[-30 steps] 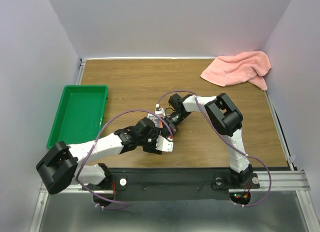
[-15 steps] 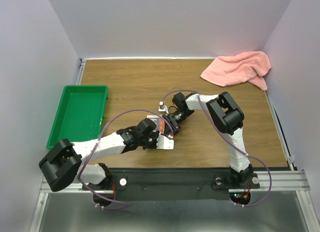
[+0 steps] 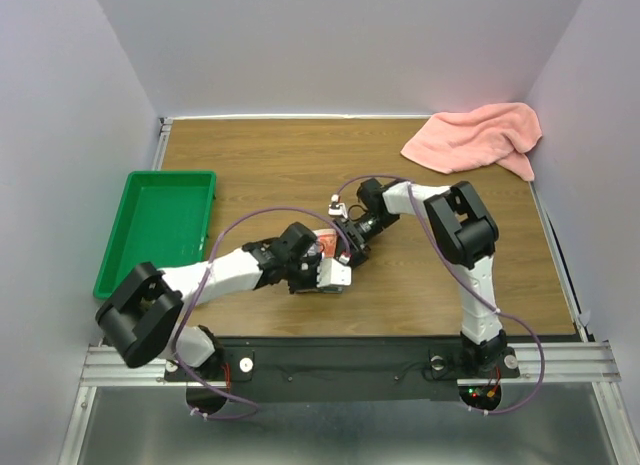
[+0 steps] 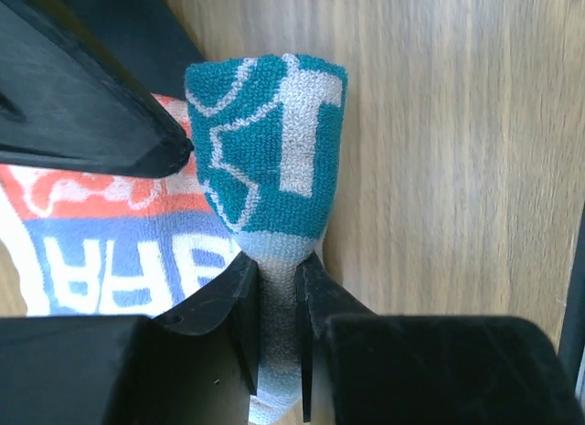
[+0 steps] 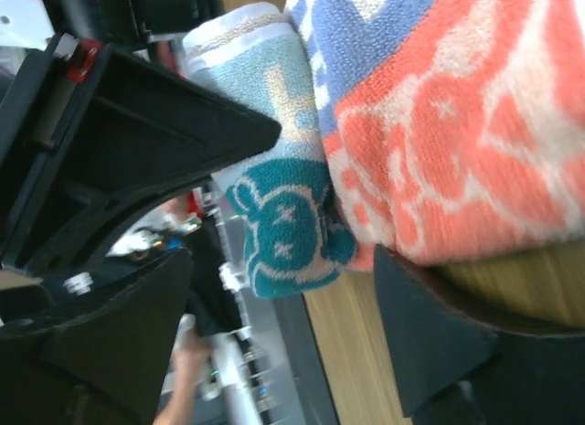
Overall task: Roll the towels
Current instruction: Roll the towel
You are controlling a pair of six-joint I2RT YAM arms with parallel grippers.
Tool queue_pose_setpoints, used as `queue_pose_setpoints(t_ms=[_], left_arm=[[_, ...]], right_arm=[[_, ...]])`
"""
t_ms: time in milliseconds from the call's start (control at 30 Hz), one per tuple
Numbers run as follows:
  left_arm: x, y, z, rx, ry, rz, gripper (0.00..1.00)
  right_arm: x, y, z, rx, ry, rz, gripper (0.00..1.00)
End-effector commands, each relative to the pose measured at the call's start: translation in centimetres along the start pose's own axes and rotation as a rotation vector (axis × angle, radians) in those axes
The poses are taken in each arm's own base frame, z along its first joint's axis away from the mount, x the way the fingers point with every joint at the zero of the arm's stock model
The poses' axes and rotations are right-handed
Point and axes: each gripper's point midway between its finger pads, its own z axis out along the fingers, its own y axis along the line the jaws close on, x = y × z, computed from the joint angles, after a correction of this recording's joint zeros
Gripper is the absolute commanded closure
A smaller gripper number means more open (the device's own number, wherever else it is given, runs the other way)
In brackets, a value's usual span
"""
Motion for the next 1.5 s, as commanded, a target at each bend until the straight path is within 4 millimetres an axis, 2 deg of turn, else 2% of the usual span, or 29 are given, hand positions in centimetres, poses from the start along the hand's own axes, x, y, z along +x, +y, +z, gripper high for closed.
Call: queue_pose_setpoints(t_ms=[0,33,100,133,233,267,333,367,433,467,500,533,633,667,700,767,800,867,900,933,967,1000,1133,1167,1300,1367,1400,1433,1467], left_arm=[[2.8,-4.3,0.3,0.279,0.069,-0.155,1.00],[2.7,-3.4,0.4,0.286,0.061,-0.177,1.00],[2.7,-3.1,0.3,0.315,0.052,-0.208,1.00],[2.3,-2.5,0.4,0.329,0.034,-0.218,1.00],[2.7,-2.9,0.6,0.406,0.038,-0.269,1.00],[2.3,-2.2,0.7,0.414,0.033,-0.275,1.00],[3.3,-2.7,1.1,0.488,0.062,-0.336,1.00],[3.2,-2.0,1.1,0.496,0.069,-0.354,1.00],[4.1,-1.7,1.8,0.535,0.089,-0.426,1.00],[3.7,-0.5,2.0,0.528,0.074,-0.436,1.00],[4.0,-0.6,1.7,0.559,0.086,-0.470,1.00],[4.1,0.3,2.2,0.574,0.071,-0.494,0.99],[5.5,0.2,2.7,0.649,0.103,-0.543,0.99],[5.5,1.2,3.0,0.643,0.101,-0.537,0.98],[5.8,1.3,3.0,0.655,0.119,-0.548,0.98],[6.2,2.2,3.5,0.666,0.127,-0.565,0.98],[6.2,2.4,3.7,0.672,0.120,-0.575,0.97],[6.4,3.3,4.2,0.678,0.112,-0.589,0.96],[6.4,3.3,4.2,0.689,0.111,-0.599,0.96],[6.3,3.5,4.4,0.693,0.105,-0.605,0.96],[6.3,3.6,4.5,0.696,0.103,-0.610,0.95],[6.4,3.7,4.5,0.694,0.104,-0.610,0.95],[6.7,3.6,4.6,0.701,0.108,-0.613,0.94],[6.8,3.6,4.7,0.702,0.107,-0.612,0.93],[7.1,3.5,4.8,0.710,0.105,-0.617,0.92],[7.0,3.7,4.8,0.705,0.098,-0.613,0.91],[6.9,3.8,4.8,0.702,0.093,-0.612,0.90],[6.8,4.0,4.6,0.694,0.086,-0.603,0.90],[6.8,4.1,4.6,0.691,0.085,-0.602,0.90]], right_arm=[[-2.1,-0.6,-4.8,0.167,-0.121,-0.127,0.12],[-2.3,0.5,-5.9,0.176,-0.151,-0.152,0.07],[-2.5,1.1,-7.4,0.192,-0.190,-0.164,0.02],[-2.7,1.9,-8.9,0.218,-0.229,-0.189,0.00],[-2.9,2.4,-11.7,0.299,-0.293,-0.224,0.00],[-2.9,3.6,-12.5,0.326,-0.318,-0.265,0.00],[-2.8,4.0,-13.6,0.394,-0.336,-0.312,0.00],[-2.7,5.0,-14.1,0.420,-0.350,-0.350,0.00],[-2.4,5.5,-14.5,0.451,-0.356,-0.394,0.04],[-2.2,5.7,-14.6,0.464,-0.353,-0.417,0.05],[-1.8,5.8,-14.9,0.509,-0.350,-0.457,0.06],[-1.6,6.1,-14.5,0.525,-0.337,-0.484,0.07],[-0.5,7.1,-13.1,0.567,-0.290,-0.593,0.10],[-0.3,7.6,-12.5,0.580,-0.282,-0.629,0.10],[-0.4,7.9,-11.0,0.615,-0.258,-0.692,0.10],[0.1,8.0,-9.4,0.665,-0.230,-0.760,0.10],[-0.5,8.2,-8.1,0.726,-0.216,-0.830,0.10],[-0.7,7.2,-6.6,0.780,-0.188,-0.877,0.10],[-1.9,6.9,-6.6,0.841,-0.207,-0.919,0.10],[-2.0,7.2,-5.1,0.847,-0.187,-0.967,0.09],[-3.0,6.6,-4.9,0.892,-0.192,-1.008,0.09],[-3.0,6.8,-3.6,0.894,-0.177,-1.051,0.09],[-4.2,6.5,-1.0,0.923,-0.164,-1.200,0.09],[-3.6,5.7,-0.6,0.934,-0.131,-1.207,0.09],[-4.0,3.8,1.1,0.999,-0.115,-1.305,0.13],[-3.4,2.5,1.9,0.997,-0.089,-1.315,0.16],[-3.1,1.9,2.3,0.991,-0.075,-1.312,0.19],[-2.5,0.6,2.7,0.988,-0.043,-1.297,0.30],[-2.2,0.1,2.9,0.988,-0.031,-1.294,0.35]])
